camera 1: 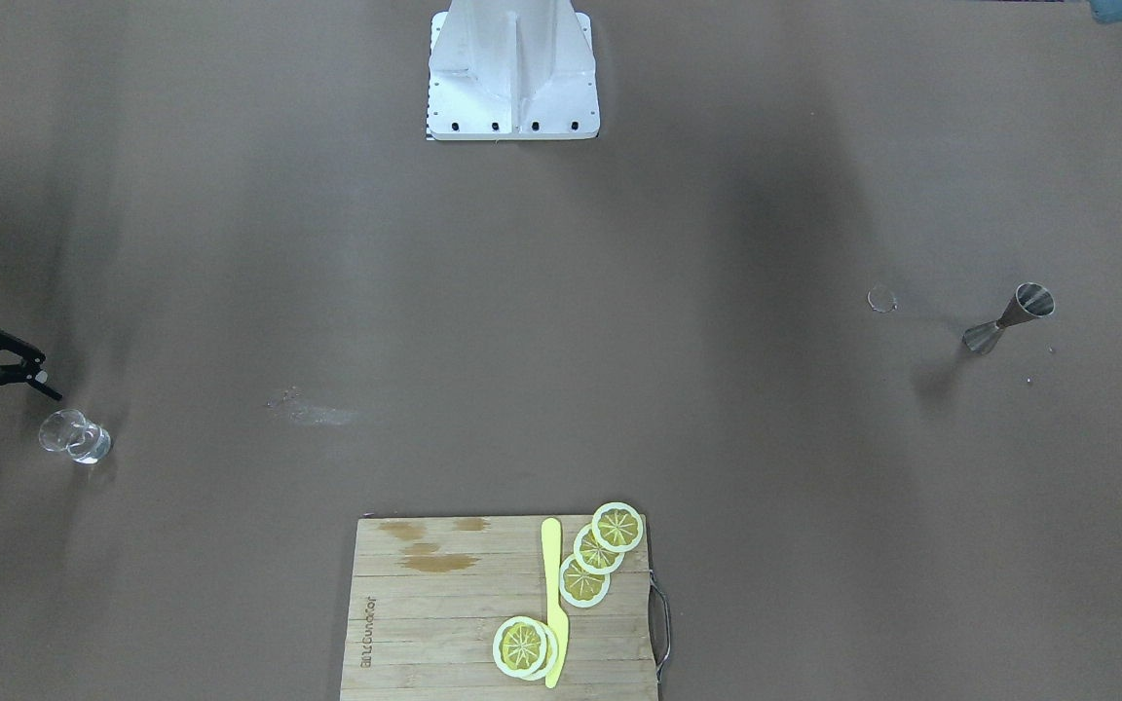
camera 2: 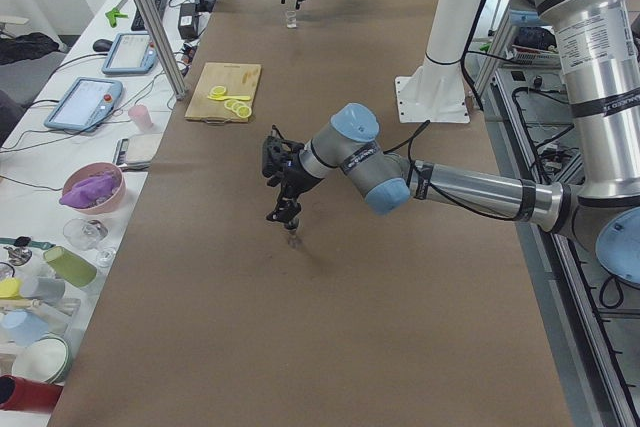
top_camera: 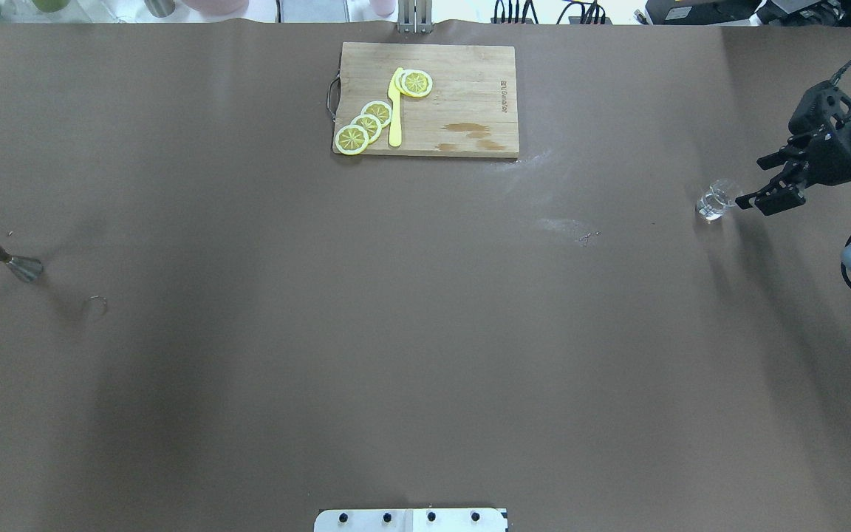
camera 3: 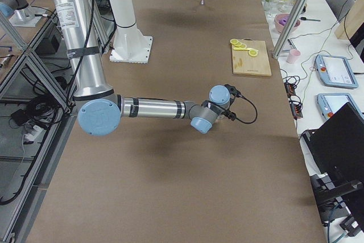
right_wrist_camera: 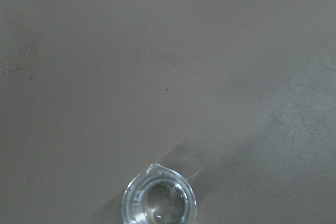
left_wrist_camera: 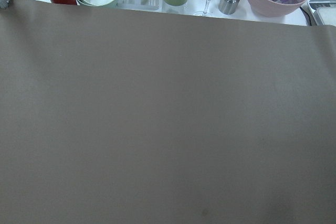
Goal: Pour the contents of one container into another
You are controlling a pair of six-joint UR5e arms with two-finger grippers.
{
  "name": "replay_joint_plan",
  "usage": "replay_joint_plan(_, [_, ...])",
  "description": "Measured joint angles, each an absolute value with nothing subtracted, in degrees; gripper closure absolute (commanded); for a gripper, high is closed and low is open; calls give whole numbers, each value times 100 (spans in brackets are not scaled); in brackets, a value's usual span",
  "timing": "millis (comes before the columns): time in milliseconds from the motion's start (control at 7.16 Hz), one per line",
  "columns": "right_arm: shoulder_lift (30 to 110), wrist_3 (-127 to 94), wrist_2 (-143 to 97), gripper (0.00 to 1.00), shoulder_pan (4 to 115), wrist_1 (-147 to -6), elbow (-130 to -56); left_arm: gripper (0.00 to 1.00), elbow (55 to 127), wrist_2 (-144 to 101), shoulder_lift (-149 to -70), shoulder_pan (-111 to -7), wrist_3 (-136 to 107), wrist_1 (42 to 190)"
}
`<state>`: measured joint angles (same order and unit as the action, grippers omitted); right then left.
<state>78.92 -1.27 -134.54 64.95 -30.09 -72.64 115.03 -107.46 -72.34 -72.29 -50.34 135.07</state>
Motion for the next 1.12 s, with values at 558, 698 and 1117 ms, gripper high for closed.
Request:
replay_joint_plan(558, [7839,-633,-13229,0,6452,-1874,-7008,2,11513,-9573,-6642,-6385,-5560,14512])
replay_joint_plan(698, [7778,-885,-13167,0,6451,-1592,-6957,2,11525,-9350,-6593,-6220,-5648,14609])
replay_joint_plan(1117, [7710,-1438,-13099,0,6451,-853,-6701,2,11579,-8144,-6564,-5310,-6200,14637])
